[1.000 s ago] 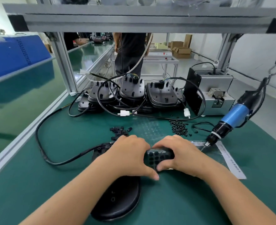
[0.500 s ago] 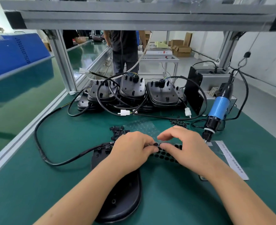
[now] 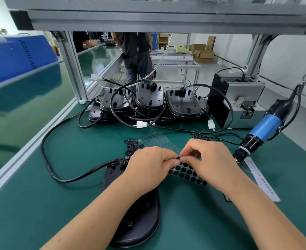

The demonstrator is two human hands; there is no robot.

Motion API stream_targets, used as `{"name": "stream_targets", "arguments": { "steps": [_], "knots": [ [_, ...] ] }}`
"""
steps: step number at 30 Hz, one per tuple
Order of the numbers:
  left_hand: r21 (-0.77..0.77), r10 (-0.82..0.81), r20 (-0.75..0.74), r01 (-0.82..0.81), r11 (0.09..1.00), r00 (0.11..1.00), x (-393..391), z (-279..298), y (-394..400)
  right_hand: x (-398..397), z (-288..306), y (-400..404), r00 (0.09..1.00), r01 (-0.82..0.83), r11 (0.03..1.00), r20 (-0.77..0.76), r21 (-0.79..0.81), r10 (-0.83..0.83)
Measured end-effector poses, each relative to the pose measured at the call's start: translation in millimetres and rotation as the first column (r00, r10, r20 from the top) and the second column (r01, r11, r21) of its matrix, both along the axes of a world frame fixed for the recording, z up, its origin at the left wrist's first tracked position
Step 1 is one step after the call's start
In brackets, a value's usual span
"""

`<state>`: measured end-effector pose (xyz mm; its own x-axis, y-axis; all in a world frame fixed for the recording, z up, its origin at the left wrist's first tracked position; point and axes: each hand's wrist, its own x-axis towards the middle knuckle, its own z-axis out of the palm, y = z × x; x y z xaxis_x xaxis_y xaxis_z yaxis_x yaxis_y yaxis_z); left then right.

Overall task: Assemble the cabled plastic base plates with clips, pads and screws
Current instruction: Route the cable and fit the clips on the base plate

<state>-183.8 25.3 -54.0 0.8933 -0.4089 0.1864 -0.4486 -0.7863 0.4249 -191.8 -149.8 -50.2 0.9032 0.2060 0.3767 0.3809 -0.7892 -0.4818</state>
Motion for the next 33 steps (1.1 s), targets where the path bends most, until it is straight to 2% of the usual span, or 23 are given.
{"name": "stream_targets", "arguments": {
  "steps": [5,15,23,29,31,33],
  "knots": [
    [0.006,0.008,-0.021,-0.008,1.000,1.000,0.2,1.1,-1.3,-1.2,0.0,-0.5,0.999,0.034,0.999,-0.014,0.031,-0.034],
    [-0.007,0.013,0.025,-0.013,1.000,1.000,0.7,-1.7,-0.7,-3.2,4.4,-4.8,0.993,-0.024,0.995,-0.113,0.092,0.034],
    [-0.025,0.006,0.048,-0.005,1.000,0.999,0.6,-1.9,-0.6,-1.5,8.9,-5.4,0.994,-0.044,0.999,-0.100,-0.018,0.042],
    [0.029,0.023,0.051,-0.025,0.999,0.998,0.7,-1.8,-0.7,-6.5,2.0,-4.3,0.995,-0.087,0.992,-0.063,-0.088,0.081],
    [0.076,0.024,0.062,-0.028,0.997,0.998,0.6,-2.5,0.5,-8.9,1.0,-5.1,0.993,-0.100,0.994,-0.064,-0.040,0.098],
    [0.149,0.003,0.061,-0.012,0.989,0.998,-0.9,-2.6,1.9,-10.8,2.9,-8.9,0.991,-0.101,0.988,-0.078,0.121,0.111]
  ]
}}
